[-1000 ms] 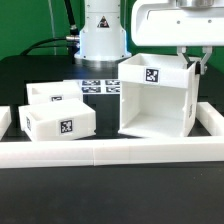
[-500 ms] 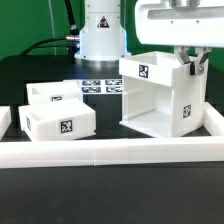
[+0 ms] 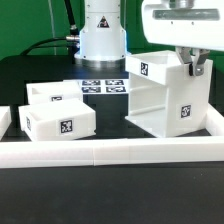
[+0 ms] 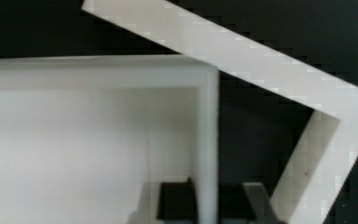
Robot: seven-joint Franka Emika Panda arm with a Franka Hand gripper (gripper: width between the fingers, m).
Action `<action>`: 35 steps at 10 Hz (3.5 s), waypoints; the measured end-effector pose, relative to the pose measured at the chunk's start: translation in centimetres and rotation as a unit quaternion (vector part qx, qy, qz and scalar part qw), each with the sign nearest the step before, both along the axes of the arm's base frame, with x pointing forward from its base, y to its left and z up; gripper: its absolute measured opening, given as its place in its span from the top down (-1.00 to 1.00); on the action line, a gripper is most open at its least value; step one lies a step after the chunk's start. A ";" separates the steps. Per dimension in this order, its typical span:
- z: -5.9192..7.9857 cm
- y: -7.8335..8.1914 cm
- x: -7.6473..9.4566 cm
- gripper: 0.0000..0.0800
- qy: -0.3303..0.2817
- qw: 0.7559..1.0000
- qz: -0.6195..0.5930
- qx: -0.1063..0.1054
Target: Assemble drawer
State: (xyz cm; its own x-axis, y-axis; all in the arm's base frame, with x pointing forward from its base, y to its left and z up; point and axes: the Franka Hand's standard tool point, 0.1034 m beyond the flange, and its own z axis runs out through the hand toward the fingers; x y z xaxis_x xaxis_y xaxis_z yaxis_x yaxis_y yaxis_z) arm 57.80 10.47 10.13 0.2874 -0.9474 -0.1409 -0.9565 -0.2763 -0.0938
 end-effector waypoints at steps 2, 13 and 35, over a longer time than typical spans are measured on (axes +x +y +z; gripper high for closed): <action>0.0 0.0 0.6 0.91 0.009 0.997 -0.076 0.014; 0.2 -0.3 6.9 0.91 -0.009 0.991 -0.133 0.030; 4.0 -4.3 0.5 -0.62 -0.046 0.852 0.521 -0.018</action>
Offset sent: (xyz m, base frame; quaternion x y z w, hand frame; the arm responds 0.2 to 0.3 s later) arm 0.0290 0.0046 -0.0034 0.0068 -0.0062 0.2590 0.9658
